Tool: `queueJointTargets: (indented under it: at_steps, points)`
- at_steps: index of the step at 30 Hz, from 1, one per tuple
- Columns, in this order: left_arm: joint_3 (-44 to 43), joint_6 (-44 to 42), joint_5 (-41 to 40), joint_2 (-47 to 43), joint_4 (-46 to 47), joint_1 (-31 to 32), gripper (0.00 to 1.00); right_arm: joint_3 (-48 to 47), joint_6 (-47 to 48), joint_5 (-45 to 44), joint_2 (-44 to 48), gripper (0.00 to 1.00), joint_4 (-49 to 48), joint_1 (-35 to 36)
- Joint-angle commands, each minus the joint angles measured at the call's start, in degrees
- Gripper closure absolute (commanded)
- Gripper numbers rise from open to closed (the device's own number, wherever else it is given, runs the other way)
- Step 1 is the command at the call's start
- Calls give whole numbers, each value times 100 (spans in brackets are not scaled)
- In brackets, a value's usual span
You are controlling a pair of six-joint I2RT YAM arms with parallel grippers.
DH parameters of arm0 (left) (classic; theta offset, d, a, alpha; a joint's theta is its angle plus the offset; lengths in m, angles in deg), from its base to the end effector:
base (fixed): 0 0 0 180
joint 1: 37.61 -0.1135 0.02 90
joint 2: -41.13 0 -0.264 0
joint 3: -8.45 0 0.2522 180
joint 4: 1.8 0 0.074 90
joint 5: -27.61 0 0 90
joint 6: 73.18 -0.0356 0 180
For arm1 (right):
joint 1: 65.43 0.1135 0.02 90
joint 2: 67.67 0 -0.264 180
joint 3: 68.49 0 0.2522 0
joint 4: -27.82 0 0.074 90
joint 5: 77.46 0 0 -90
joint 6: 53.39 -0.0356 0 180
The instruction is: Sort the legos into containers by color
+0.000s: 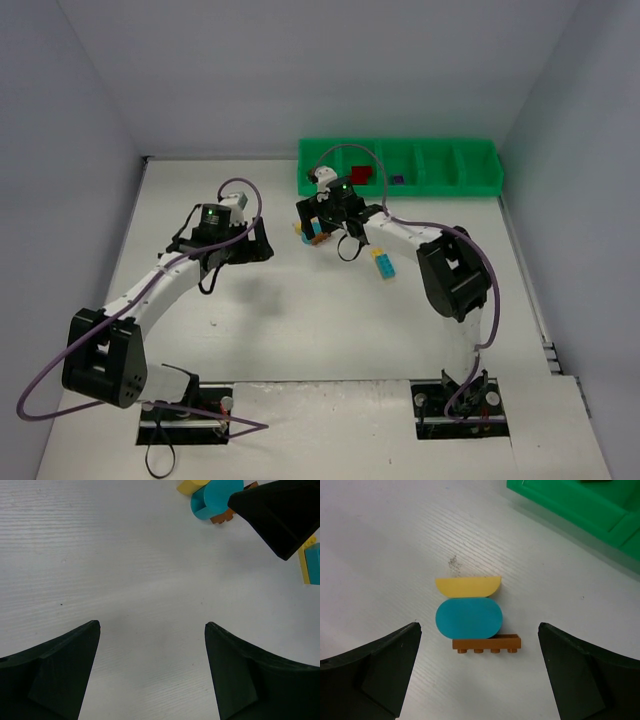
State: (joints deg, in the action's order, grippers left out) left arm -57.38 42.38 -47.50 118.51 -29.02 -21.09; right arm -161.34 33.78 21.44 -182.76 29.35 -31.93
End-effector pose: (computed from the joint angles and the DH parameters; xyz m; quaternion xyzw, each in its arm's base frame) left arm 0.2792 -0.0924 0.2527 -0.0146 0.8958 -0.2630 0.3581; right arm 0.3850 0.2614 0.2131 -0.2617 0.7941 0.2316 0.4973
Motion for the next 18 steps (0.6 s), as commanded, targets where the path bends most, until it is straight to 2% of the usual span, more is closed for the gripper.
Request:
queueJointTargets:
  at_steps: [1,10,18]
  points:
    - [-154,-95,-75,-197,194,-17,21,-572,177,-187,-180,0,132,61]
    - [-171,-148,-110,-197,185,-17,21,-1336,239,-117,-778,2,537,96]
    - [-189,-166,-48,-180,203,-17,21,-1372,485,32,-945,7,722,113]
